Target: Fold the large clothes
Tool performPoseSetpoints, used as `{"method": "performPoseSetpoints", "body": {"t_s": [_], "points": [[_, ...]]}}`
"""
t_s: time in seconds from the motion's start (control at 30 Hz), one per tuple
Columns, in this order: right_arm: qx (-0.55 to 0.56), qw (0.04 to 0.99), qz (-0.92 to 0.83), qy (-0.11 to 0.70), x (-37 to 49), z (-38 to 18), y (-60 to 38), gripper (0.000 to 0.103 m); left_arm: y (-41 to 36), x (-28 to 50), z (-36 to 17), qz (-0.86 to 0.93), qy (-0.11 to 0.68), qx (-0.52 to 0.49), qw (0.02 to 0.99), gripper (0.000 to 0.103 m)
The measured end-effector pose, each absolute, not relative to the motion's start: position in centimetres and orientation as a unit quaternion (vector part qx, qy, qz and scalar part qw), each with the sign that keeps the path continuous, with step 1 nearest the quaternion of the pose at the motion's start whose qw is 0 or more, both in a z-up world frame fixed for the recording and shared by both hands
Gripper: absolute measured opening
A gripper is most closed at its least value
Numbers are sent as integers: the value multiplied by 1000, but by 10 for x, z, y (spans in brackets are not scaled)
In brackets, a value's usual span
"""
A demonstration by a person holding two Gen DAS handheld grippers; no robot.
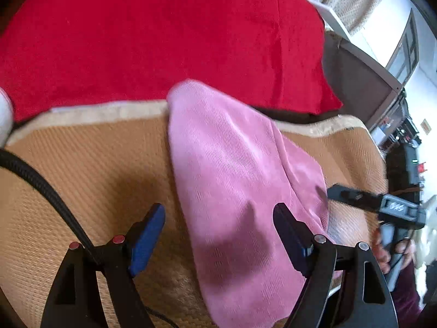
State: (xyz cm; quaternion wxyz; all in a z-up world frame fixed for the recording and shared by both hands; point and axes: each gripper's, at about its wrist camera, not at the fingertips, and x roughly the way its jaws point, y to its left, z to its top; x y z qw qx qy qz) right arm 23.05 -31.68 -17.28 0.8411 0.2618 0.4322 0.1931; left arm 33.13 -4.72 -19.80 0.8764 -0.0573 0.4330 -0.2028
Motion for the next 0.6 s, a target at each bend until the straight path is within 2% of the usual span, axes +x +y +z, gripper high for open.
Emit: {"method": "performPoseSetpoints", "body": {"t_s": [0.1,0.17,0.3,0.47,0.6], "points": [[263,864,186,387,221,-147,-326,67,-46,336,-200,-174,425,-49,887,82],[255,871,196,372,223,-136,-320,63,-49,340,-203,-159,424,-38,891,82],[228,862,202,405,251,-147,-289,41,-58,350,-219,-124,432,5,893,82],[244,831,159,473,288,-210,-280,37,-53,350,-234,-114,430,25,895,85],[235,840,155,464,276,-195,-278,37,-54,340,-224,-102,417,37,902,85]]}}
